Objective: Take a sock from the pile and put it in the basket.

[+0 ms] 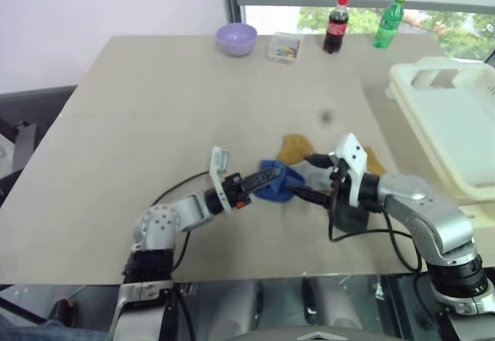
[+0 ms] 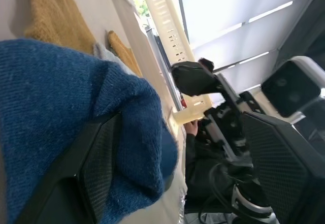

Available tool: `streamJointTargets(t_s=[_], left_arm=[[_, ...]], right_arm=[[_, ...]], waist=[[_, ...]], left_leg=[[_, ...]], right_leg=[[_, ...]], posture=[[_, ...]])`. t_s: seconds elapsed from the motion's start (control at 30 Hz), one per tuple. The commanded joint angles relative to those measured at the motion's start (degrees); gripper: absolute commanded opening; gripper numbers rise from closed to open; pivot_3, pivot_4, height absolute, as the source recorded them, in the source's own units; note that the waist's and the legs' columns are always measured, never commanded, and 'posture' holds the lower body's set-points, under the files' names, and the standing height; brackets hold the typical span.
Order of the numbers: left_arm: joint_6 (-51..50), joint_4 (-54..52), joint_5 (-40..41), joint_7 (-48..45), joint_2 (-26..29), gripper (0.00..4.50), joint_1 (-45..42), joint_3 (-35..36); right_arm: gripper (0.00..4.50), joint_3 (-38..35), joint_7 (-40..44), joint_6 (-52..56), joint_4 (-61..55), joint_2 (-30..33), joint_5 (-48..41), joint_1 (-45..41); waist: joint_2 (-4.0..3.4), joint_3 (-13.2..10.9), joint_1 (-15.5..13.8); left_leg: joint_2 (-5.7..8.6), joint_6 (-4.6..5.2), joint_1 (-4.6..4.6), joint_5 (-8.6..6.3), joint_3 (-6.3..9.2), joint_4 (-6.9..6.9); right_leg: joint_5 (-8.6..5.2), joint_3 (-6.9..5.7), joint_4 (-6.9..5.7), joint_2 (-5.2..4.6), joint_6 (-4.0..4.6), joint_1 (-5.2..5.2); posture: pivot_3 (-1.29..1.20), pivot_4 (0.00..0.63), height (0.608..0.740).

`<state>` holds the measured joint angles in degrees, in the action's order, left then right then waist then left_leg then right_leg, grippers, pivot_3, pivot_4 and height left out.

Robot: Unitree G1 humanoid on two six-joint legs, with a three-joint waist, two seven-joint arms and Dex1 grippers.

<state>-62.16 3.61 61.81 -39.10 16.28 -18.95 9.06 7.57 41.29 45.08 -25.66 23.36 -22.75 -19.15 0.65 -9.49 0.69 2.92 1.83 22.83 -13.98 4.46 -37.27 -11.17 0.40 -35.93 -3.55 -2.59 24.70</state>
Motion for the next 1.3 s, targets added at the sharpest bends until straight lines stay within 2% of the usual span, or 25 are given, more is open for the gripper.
streamJointTargets(t_s=[0.03, 0.17, 0.4, 0.93, 1.3], left_arm=[[0.19, -0.27, -0.53, -1.19, -0.20, 4.00, -0.14, -0.27], [-0.05, -0.93, -0.64, -1.42, -0.13, 4.00, 0.49, -0.03], [-0.20, -2.92, -0.29, -0.99, 0.32, 4.00, 2.69, 1.02], [-0.21, -5.09, -0.09, 0.39, 0.10, 4.00, 5.22, 2.29], [-0.23, -4.04, -0.63, 0.03, 0.28, 4.00, 4.27, 2.01]], right_arm=[[4.45, 1.81, -2.62, -0.60, 1.06, -2.10, 0.56, -2.00], [4.45, 4.52, -5.95, -1.54, 6.97, -4.91, 3.50, -3.77], [4.45, 4.09, -10.77, 0.65, 11.43, -6.21, 5.86, -3.77], [4.45, 0.27, -10.73, 0.67, 11.22, -0.48, 6.07, -3.35], [4.45, -9.01, -5.74, 11.14, 4.79, -5.17, -14.64, 1.63]], waist=[[0.00, 0.00, -0.04], [0.00, 0.00, -0.07], [0.00, 0.00, -0.02], [-0.01, 0.01, -0.15], [-0.01, 0.01, -0.16]], left_leg=[[0.00, -0.01, 0.00, 0.00, 0.01, -0.01], [0.02, -0.03, 0.00, 0.02, 0.00, -0.02], [0.04, -0.20, 0.01, 0.12, -0.04, -0.02], [0.04, -0.01, -0.03, 0.01, -0.06, -0.05], [-0.02, 0.02, -0.02, 0.00, -0.04, -0.04]], right_leg=[[0.00, 0.00, -0.01, 0.00, 0.00, 0.00], [0.01, 0.01, -0.01, 0.00, 0.01, -0.01], [0.02, 0.08, -0.01, -0.02, 0.03, 0.01], [0.02, 0.09, -0.03, 0.20, 0.02, -0.02], [0.02, 0.13, -0.04, 0.07, 0.03, -0.03]], posture=[[0.00, 0.150, 0.735], [0.00, 0.150, 0.735], [0.00, 0.150, 0.735], [0.00, 0.150, 0.735], [0.00, 0.150, 0.735]])
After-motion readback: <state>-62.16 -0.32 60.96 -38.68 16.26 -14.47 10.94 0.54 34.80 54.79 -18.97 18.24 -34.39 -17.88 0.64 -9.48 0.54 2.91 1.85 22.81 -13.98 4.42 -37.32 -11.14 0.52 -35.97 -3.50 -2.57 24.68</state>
